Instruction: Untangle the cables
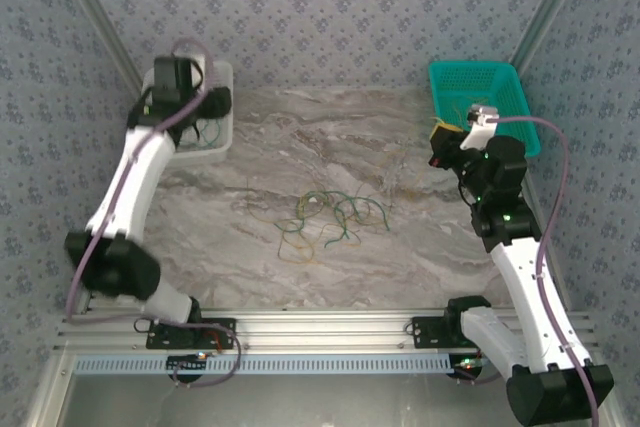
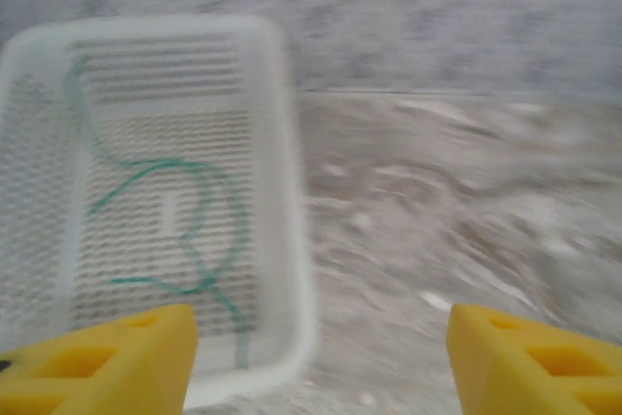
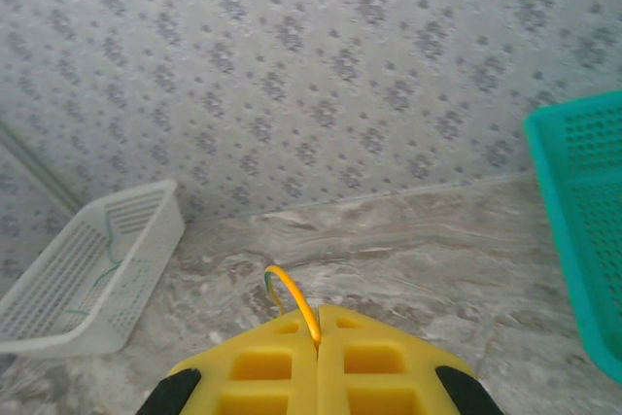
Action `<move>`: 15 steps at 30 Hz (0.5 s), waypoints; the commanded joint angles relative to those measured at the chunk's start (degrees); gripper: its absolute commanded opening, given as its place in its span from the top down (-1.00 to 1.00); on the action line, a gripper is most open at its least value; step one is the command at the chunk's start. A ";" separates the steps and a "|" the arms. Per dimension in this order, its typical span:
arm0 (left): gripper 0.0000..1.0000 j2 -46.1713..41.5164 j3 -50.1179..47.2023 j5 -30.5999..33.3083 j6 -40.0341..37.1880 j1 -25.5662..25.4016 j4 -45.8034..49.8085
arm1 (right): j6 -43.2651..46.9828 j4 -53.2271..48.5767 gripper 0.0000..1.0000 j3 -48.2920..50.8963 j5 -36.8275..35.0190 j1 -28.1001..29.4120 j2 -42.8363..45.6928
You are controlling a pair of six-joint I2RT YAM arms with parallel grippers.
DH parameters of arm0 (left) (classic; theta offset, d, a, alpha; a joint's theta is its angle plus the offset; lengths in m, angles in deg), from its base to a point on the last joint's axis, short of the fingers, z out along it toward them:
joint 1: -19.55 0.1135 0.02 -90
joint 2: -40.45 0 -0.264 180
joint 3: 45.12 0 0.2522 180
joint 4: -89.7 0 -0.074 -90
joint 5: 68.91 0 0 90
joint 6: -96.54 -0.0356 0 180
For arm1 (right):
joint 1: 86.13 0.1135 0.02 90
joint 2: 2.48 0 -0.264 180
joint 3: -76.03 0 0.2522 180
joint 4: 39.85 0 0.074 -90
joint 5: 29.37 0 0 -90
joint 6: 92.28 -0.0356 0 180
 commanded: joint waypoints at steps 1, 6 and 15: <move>-0.72 -13.38 -19.77 -9.56 0.55 -6.30 -32.92 | 1.96 2.91 1.00 -3.99 6.16 1.60 -2.01; -0.77 -18.82 -32.60 -22.86 -2.36 -15.53 -48.09 | 2.21 5.38 1.00 -10.00 14.38 6.00 -7.82; -0.95 -12.06 -32.19 -28.88 -5.30 -21.15 -55.45 | 3.27 8.32 1.00 -17.95 16.13 15.37 -15.22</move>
